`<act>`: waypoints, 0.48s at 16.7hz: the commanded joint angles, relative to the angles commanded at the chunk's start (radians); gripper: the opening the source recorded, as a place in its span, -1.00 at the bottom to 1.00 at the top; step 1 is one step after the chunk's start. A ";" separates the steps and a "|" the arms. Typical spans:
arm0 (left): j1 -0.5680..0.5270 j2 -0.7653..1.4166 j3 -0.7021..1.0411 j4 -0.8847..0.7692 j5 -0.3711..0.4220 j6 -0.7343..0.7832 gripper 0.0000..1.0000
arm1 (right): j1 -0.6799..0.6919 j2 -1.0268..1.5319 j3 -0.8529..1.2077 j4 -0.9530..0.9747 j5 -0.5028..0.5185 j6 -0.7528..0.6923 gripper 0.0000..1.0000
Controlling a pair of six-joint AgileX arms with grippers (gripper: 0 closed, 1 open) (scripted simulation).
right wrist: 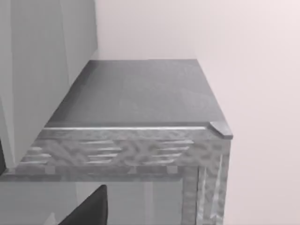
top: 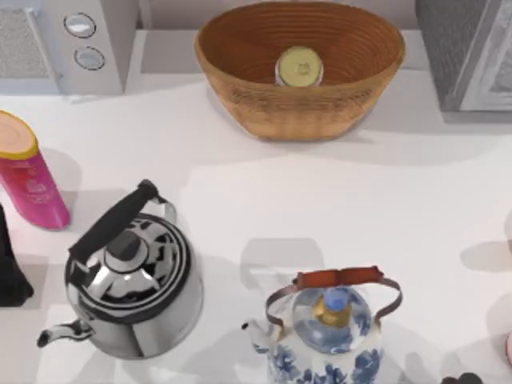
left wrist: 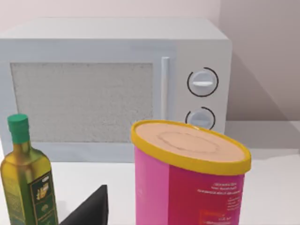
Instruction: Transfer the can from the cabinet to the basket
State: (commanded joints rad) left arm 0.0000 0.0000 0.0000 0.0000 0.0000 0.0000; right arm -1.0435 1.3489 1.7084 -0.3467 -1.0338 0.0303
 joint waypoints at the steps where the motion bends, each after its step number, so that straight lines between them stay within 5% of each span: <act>1: 0.000 0.000 0.000 0.000 0.000 0.000 1.00 | 0.002 -0.006 0.021 -0.022 0.001 0.000 1.00; 8: 0.000 0.000 0.000 0.000 0.000 0.000 1.00 | 0.010 -0.008 0.036 -0.032 0.012 0.000 1.00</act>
State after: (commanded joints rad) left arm 0.0000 0.0000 0.0000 0.0000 0.0000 0.0000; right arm -1.0339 1.3412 1.7447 -0.3784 -1.0216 0.0304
